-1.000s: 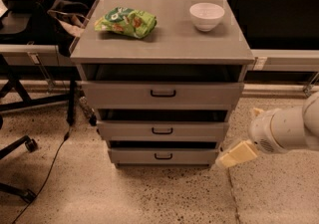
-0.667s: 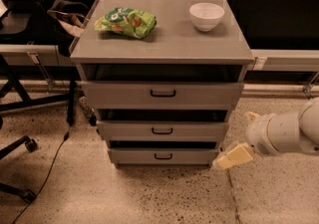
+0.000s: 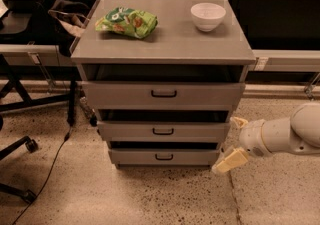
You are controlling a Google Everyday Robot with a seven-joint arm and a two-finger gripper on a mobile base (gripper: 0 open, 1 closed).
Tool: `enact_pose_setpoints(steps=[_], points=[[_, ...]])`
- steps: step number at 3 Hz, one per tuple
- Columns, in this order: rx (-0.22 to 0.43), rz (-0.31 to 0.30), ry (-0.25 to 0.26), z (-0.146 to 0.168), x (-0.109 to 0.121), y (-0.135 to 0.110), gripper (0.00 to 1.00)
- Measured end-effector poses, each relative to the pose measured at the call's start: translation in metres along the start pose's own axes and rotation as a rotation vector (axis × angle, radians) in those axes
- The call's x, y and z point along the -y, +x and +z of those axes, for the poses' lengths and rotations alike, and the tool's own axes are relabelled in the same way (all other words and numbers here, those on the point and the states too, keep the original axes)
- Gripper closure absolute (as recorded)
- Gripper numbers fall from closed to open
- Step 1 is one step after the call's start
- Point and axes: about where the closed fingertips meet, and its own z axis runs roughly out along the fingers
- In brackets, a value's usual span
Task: Open middle drawer
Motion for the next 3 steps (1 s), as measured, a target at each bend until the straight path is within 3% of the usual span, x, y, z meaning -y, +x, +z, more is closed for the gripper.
enact_pose_setpoints(steps=[1, 3], points=[[-0.001, 0.001, 0.001, -0.0003, -0.0002, -0.0005, 0.0], [-0.001, 0.001, 0.001, -0.0003, -0.0002, -0.0004, 0.5]])
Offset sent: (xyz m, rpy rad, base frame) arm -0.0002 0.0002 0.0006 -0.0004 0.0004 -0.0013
